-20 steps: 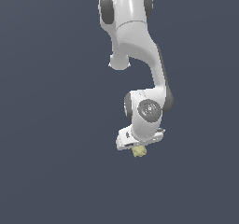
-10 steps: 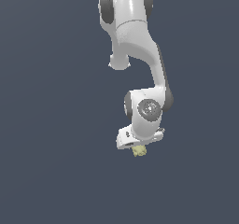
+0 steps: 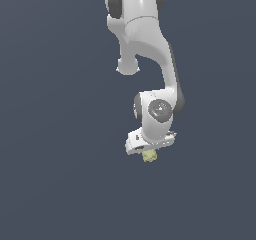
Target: Pick up the object and move it to a goal position.
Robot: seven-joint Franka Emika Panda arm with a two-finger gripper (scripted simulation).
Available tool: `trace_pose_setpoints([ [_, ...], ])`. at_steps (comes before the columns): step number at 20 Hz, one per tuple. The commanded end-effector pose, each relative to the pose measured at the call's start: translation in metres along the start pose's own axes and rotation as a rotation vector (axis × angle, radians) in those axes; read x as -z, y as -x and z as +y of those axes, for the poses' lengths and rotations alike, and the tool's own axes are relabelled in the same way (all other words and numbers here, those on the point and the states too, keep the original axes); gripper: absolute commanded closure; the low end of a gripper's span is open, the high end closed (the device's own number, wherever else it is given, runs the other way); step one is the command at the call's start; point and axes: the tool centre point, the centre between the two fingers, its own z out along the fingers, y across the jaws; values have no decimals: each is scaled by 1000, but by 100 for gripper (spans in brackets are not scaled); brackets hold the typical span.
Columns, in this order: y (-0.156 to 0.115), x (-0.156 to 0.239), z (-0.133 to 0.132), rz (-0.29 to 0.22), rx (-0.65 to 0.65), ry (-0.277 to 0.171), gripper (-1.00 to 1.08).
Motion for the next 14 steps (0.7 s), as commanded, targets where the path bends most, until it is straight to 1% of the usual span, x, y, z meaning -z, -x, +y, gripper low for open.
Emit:
trace_pose_setpoints([
  [1, 9, 1, -4, 0, 0, 0, 108],
  [14, 79, 9, -32, 0, 0, 0, 108],
])
